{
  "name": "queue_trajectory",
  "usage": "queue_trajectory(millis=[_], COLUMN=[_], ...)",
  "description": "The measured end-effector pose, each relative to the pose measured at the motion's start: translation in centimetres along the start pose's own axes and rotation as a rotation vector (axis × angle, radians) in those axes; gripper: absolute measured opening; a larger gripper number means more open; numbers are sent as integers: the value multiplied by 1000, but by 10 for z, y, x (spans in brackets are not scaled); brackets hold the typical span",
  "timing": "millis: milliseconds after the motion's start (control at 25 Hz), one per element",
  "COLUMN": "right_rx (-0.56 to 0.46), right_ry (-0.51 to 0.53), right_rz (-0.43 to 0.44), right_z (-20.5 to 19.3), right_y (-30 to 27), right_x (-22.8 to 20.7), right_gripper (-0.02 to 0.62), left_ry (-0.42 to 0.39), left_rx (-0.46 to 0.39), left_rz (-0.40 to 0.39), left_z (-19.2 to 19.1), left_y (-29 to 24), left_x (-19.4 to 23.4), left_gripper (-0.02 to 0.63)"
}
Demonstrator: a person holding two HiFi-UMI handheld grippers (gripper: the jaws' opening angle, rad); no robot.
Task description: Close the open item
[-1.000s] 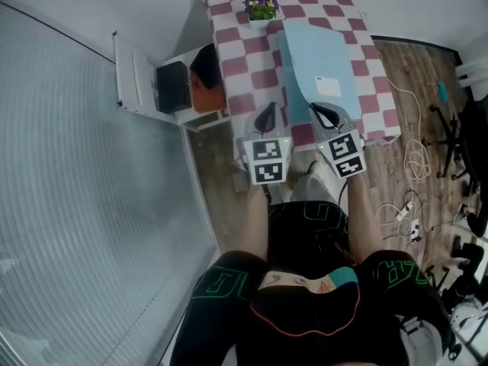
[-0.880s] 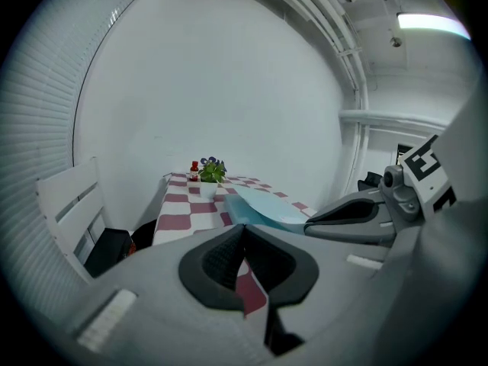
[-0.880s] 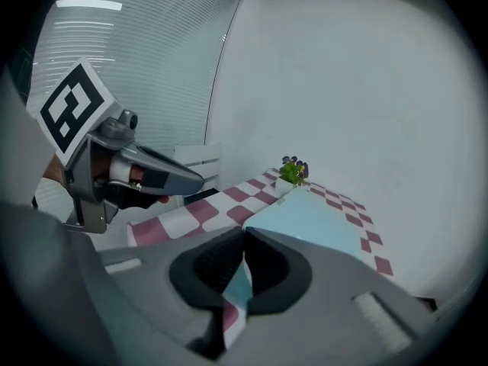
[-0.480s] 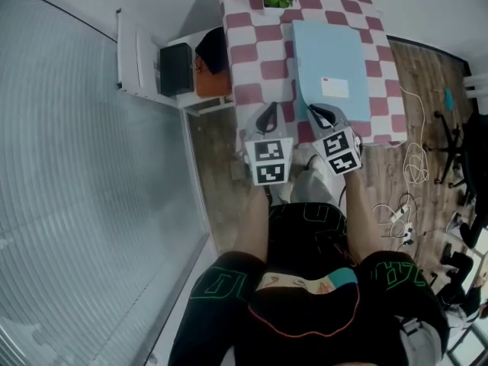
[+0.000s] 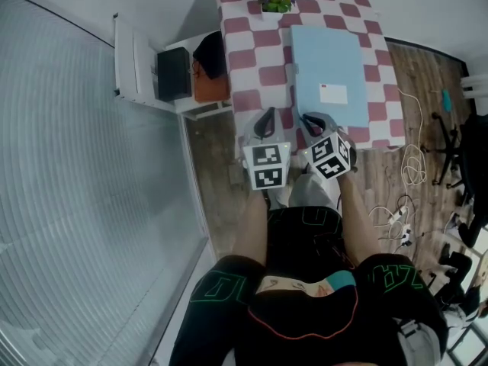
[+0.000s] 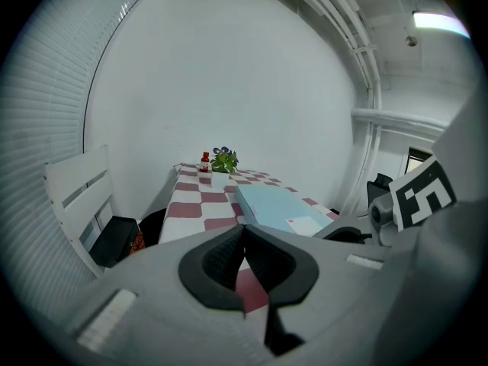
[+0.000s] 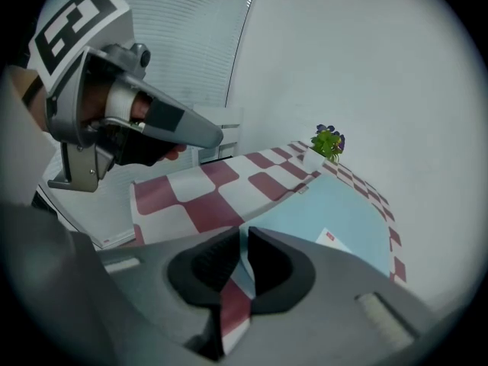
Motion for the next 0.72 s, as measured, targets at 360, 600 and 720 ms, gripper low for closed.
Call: queue_trajectory(millis=[360, 600, 720], right_rx=[45, 15, -89], right_ry=[-2, -33, -112], right_rz=[37, 143, 135], right_z=[3, 6, 14], right_y=[-4, -3, -1], right_x=[4, 10, -8], right_gripper=[83, 161, 120], left_ry=[-6, 7, 6], left_rx=[-39, -59, -60], left_rz=[-19, -32, -38], left_z=[16, 27, 32], left_y=[-1, -11, -25], left_x=[3, 3, 1], left_gripper=[9, 9, 9])
Point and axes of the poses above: the fingertips, and each gripper's own axes: y backward along the fingers, x to its left, z out of its top, the point moved 6 cm from there along y, backward along the fingers, and after that the axes turned 14 degrees about y, right-handed, at the moved point
